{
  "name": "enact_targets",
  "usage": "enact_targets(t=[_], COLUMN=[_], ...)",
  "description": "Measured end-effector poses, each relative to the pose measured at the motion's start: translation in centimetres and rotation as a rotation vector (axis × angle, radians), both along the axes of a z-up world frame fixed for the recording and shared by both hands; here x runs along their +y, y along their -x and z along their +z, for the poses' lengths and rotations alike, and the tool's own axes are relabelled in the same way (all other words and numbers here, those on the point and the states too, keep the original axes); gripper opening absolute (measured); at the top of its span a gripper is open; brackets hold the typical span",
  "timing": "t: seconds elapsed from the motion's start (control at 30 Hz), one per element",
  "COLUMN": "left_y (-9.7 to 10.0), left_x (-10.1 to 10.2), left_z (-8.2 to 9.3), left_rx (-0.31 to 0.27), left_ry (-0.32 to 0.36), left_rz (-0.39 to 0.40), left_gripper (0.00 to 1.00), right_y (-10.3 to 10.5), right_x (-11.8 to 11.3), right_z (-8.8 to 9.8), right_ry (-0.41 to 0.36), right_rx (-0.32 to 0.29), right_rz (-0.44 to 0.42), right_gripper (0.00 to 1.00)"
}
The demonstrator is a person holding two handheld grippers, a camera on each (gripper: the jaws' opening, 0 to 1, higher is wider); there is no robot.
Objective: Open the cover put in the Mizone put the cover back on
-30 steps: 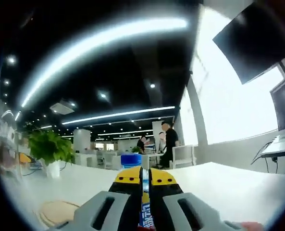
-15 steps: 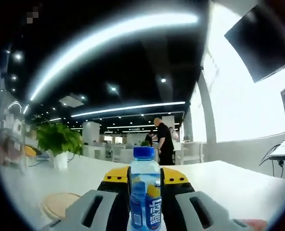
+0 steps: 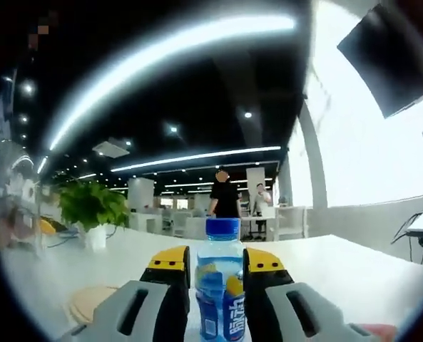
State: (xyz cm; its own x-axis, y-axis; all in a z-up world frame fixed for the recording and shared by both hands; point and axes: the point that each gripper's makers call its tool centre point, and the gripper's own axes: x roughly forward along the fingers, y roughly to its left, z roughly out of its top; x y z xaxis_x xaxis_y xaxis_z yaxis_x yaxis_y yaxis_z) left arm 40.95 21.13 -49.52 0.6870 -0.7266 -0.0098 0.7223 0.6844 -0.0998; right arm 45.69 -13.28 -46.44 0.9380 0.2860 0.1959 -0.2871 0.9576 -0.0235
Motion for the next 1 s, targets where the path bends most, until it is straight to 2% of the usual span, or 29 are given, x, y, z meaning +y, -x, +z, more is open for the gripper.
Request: enact_targets(t=[0.2, 0.4, 0.63, 1.0], left_y=[0.0, 0.0, 0.5, 0.3], left_x=[0.2, 0.1, -0.6, -0.6], left_z=[0.4, 0.0, -0.1, -0.3], left_rx=[-0.011, -0.019, -0.033, -0.035], left_ry=[0.002, -0.029, -0.046, -0.056], left_rz=[0.011, 0.014, -0.014, -0.012], left_gripper=[0.24, 0.24, 0.23, 0.23], right_y=[-0.7, -1.4, -3.0, -5.8], right_x=[0.5, 1.0, 0.9, 2.0], right_z=[1.4, 1.1, 1.3, 2.6], right_ry=[0.029, 0.047, 0.015, 0.021], right_rx=[0.0, 0.022, 0.054, 0.077], right_rz=[-0.004, -0.001, 0.002, 0.008], right_gripper=[0.23, 0.23, 0.24, 0.25])
